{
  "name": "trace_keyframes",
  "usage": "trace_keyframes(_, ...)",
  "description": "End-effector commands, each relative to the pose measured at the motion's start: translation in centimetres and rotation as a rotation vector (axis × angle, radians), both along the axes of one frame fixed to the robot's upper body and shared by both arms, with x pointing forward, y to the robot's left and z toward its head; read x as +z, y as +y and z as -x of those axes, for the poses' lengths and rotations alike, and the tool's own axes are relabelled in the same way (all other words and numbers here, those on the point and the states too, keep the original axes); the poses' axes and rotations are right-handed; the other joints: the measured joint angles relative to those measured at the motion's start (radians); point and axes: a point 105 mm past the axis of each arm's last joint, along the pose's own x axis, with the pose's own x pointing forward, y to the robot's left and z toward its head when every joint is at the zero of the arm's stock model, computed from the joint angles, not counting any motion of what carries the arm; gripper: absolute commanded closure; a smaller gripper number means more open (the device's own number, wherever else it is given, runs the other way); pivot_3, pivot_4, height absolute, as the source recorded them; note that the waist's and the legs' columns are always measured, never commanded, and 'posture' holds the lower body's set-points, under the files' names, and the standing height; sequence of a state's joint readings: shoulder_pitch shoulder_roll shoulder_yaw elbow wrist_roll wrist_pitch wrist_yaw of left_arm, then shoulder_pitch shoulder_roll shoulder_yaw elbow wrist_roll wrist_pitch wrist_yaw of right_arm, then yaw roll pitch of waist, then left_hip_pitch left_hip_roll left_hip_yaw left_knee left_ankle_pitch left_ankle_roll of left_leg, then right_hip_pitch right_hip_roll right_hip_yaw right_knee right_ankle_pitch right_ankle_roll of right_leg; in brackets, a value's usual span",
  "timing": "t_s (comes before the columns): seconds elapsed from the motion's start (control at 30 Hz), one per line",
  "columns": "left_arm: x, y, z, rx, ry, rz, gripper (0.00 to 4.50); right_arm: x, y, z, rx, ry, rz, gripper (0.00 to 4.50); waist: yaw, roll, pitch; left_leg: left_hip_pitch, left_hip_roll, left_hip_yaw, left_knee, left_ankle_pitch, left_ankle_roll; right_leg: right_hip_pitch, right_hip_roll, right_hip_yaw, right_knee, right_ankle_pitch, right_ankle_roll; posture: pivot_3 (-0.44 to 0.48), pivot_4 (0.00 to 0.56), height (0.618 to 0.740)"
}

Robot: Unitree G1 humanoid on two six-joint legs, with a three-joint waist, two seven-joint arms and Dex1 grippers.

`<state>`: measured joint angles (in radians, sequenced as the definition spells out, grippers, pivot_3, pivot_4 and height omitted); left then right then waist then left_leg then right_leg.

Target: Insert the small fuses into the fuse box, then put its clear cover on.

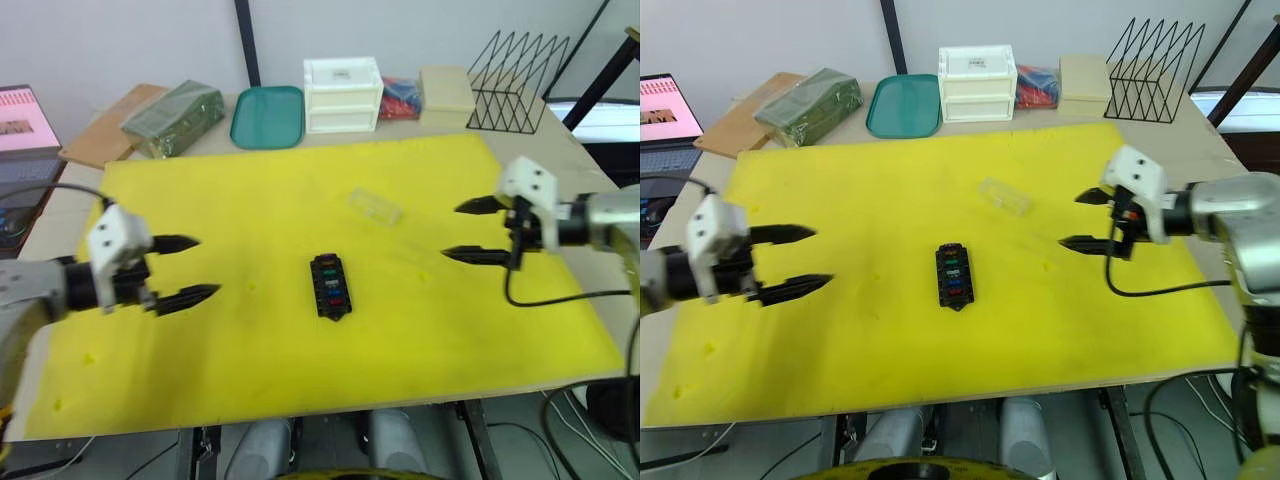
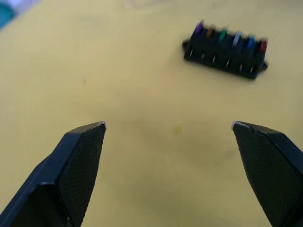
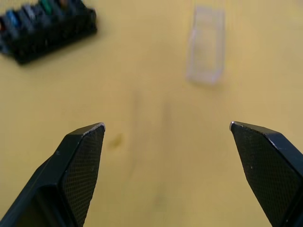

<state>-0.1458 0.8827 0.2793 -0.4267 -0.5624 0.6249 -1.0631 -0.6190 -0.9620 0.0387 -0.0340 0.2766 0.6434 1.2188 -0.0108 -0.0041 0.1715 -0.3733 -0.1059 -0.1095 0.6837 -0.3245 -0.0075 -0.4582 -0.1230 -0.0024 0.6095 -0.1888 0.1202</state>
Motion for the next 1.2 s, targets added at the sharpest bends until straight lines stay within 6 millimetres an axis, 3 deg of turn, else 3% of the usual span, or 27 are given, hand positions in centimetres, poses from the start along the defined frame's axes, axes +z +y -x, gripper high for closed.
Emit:
trace_keyframes(0.03, 0.1, -3.1, -1.0, -0.089, -0.043, 0.007, 0.0, 0.8, 1.3, -3.2, -0.044, -0.035, -0.026, 0.02, -0.001, 0.0, 0.0, 0.0, 0.0, 0.0, 0.0, 0.0, 0.0, 0.0, 0.0, 0.0, 0.0, 0.0, 0.0, 0.0, 0.15, 0.74)
trace_keyframes(0.3, 0.2, -6.5, -3.1, -0.159, -0.073, 0.008, 0.0, 0.5, 3.8, -8.3, -0.097, -0.013, -0.033, 0.02, -0.003, 0.0, 0.0, -0.002, -0.001, 0.0, -0.001, 0.0, -0.001, -0.003, 0.0, 0.0, 0.001, 0.0, 0.0, 0.0, 0.15, 0.74)
trace_keyframes(0.47, -0.5, -6.7, -2.7, -0.18, -0.059, 0.001, 0.0, -0.1, 7.2, -10.2, -0.089, 0.065, -0.066, 0.02, -0.014, 0.0, 0.0, -0.001, 0.0, 0.0, -0.001, 0.0, -0.001, -0.003, 0.001, 0.0, 0.001, 0.0, 0.0, 0.0, 0.15, 0.74)
trace_keyframes(1.03, -1.8, -6.5, -1.0, -0.156, -0.022, -0.01, 0.0, -3.2, 8.2, -11.2, -0.104, 0.12, 0.038, 0.02, -0.023, 0.001, 0.0, -0.001, -0.001, -0.002, -0.001, 0.001, -0.001, -0.004, 0.001, 0.0, 0.003, 0.0, 0.0, 0.0, 0.15, 0.74)
trace_keyframes(1.2, -2.6, -6.2, 0.3, -0.131, 0.003, 0.001, 0.0, -2.8, 9.0, -11.3, -0.097, 0.115, 0.009, 1.61, -0.034, 0.001, 0.0, -0.001, -0.001, -0.003, -0.001, 0.001, -0.001, -0.003, 0.001, 0.0, 0.003, 0.0, 0.0, 0.0, 0.15, 0.74)
